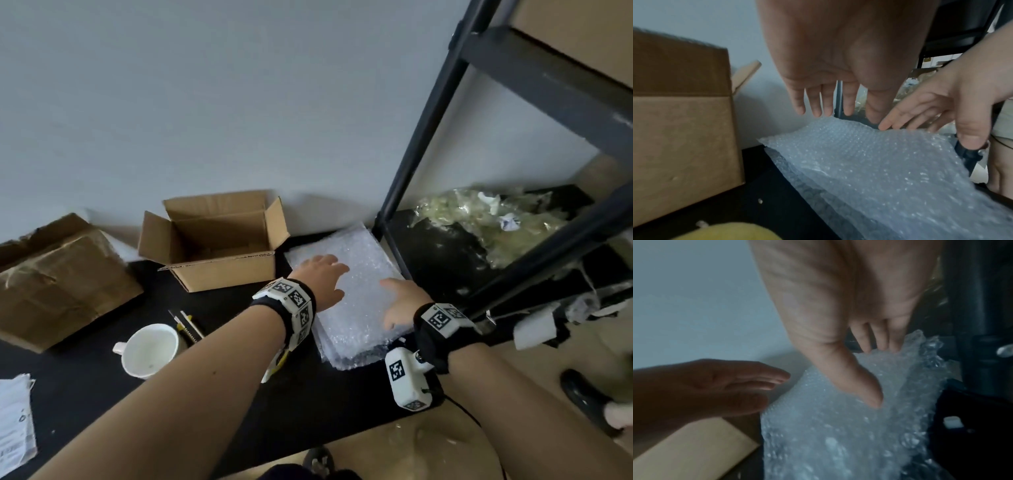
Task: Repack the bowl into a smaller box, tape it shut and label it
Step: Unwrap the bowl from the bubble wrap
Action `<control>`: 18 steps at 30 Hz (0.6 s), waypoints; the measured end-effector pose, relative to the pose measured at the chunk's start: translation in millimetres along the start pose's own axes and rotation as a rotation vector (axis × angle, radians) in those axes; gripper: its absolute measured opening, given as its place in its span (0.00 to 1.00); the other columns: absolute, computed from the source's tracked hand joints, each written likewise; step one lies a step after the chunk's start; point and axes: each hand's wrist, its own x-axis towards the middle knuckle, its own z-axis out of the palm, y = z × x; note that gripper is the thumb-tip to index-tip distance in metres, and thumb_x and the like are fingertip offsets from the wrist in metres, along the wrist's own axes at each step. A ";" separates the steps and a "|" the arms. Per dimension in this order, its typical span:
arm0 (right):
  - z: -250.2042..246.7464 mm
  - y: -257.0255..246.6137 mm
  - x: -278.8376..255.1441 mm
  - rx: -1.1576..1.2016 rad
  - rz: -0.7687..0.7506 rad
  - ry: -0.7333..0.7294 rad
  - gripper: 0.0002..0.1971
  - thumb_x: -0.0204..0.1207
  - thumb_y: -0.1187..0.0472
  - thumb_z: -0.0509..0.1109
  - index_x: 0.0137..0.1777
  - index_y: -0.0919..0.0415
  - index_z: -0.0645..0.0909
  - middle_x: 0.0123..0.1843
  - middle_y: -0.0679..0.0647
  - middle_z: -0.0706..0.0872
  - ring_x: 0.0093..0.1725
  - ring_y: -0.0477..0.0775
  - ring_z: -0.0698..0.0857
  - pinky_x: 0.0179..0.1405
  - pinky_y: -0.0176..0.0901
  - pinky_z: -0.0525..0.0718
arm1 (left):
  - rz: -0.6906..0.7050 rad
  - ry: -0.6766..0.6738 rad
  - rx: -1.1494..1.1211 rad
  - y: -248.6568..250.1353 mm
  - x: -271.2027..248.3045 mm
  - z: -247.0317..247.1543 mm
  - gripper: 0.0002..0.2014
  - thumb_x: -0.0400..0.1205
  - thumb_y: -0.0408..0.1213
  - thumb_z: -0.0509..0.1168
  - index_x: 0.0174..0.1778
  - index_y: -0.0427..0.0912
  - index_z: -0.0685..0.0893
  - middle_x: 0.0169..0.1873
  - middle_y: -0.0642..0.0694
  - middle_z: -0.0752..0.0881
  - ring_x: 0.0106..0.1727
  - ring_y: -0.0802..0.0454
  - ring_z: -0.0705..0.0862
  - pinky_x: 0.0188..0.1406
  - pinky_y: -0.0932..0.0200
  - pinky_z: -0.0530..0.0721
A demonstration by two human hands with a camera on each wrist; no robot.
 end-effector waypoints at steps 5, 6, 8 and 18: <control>8.4 10.6 18.0 -0.141 -0.114 0.160 0.26 0.75 0.66 0.69 0.73 0.49 0.76 0.81 0.56 0.65 0.79 0.57 0.67 0.74 0.49 0.73 | -0.098 -0.106 -0.046 -1.1 14.0 13.6 0.27 0.83 0.46 0.60 0.80 0.50 0.64 0.80 0.46 0.62 0.78 0.44 0.64 0.75 0.47 0.68; 7.2 11.4 19.9 -0.140 -0.130 0.183 0.19 0.77 0.63 0.68 0.68 0.50 0.81 0.76 0.55 0.73 0.74 0.57 0.74 0.71 0.48 0.76 | -0.109 -0.106 -0.056 -1.1 15.4 13.7 0.27 0.84 0.46 0.60 0.79 0.50 0.64 0.79 0.46 0.62 0.78 0.45 0.64 0.75 0.47 0.68; 1.4 10.1 20.5 -0.074 -0.160 0.229 0.12 0.81 0.59 0.65 0.61 0.56 0.86 0.66 0.53 0.84 0.65 0.56 0.83 0.64 0.43 0.80 | -0.119 -0.081 -0.064 -0.3 18.1 12.4 0.26 0.84 0.47 0.60 0.78 0.49 0.66 0.78 0.46 0.64 0.77 0.45 0.66 0.74 0.48 0.69; -42.2 -13.8 1.0 0.380 -0.215 0.516 0.07 0.76 0.58 0.68 0.46 0.54 0.89 0.47 0.54 0.91 0.52 0.59 0.87 0.53 0.43 0.83 | -0.557 0.075 -0.553 -0.8 19.5 -15.5 0.30 0.82 0.53 0.61 0.77 0.41 0.66 0.70 0.37 0.71 0.65 0.37 0.78 0.63 0.45 0.80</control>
